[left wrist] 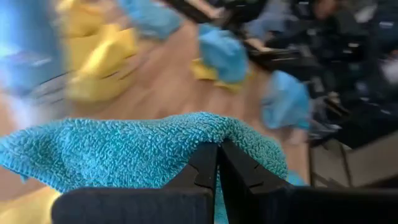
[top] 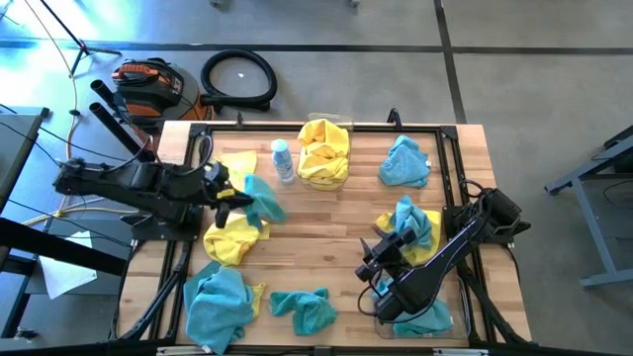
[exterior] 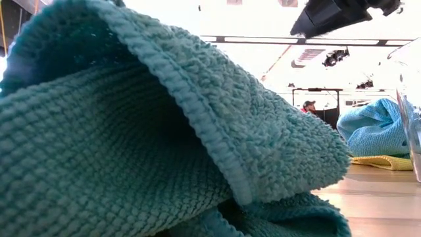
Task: Sort microfiber towel by color & place in baskets
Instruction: Put the blue towel into the bottom transparent bin
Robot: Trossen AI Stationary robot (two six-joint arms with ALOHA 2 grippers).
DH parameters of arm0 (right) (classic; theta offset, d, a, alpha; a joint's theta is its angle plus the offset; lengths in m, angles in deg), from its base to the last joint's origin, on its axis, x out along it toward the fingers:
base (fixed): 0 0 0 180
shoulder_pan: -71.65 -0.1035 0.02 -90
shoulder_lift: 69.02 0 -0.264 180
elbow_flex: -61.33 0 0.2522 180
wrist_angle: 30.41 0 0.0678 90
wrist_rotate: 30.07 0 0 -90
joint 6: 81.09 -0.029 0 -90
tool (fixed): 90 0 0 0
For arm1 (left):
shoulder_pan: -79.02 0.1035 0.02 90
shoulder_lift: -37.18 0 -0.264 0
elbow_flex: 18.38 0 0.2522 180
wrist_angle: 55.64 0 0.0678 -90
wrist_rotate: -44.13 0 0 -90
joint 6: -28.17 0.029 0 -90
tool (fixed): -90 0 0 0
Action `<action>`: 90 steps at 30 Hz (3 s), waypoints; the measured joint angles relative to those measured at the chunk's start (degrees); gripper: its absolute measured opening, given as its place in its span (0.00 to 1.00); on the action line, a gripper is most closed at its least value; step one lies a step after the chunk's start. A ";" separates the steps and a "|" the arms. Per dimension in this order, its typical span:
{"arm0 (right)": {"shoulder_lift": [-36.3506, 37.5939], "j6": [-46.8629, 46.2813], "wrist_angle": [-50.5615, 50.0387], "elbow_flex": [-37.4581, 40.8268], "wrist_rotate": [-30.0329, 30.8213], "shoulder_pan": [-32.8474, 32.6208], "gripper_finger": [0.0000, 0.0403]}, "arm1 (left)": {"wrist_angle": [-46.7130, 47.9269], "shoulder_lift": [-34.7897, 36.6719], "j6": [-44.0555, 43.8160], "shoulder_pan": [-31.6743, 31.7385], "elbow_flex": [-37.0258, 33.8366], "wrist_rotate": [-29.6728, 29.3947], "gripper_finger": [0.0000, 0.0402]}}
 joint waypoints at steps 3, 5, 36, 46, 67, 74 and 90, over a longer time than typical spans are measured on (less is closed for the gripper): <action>0.00 6.62 4.74 -0.02 3.81 0.64 0.48 | -6.79 -3.75 1.78 -3.61 0.00 0.04 0.00; 0.00 12.00 8.56 -0.02 4.35 1.53 0.48 | -11.00 -6.52 2.56 -5.37 0.03 0.03 0.00; 0.04 92.62 81.90 -0.02 -37.11 19.94 0.48 | -22.45 -21.44 5.70 -12.18 5.16 4.28 0.00; 0.04 93.99 84.65 -0.02 -37.07 21.28 0.48 | -22.48 -21.74 7.12 -12.34 6.78 4.07 0.00; 3.60 76.09 59.54 -0.02 -31.36 15.79 0.01 | -21.09 -22.58 9.97 -12.11 6.78 3.74 0.29; 13.15 58.90 43.76 -0.02 -28.02 5.76 0.01 | -13.25 -22.59 6.93 -11.71 6.75 -0.40 0.34; 28.57 -0.91 3.79 -0.04 -47.66 -17.73 0.00 | -12.18 -22.59 6.01 -12.30 6.75 -3.72 0.33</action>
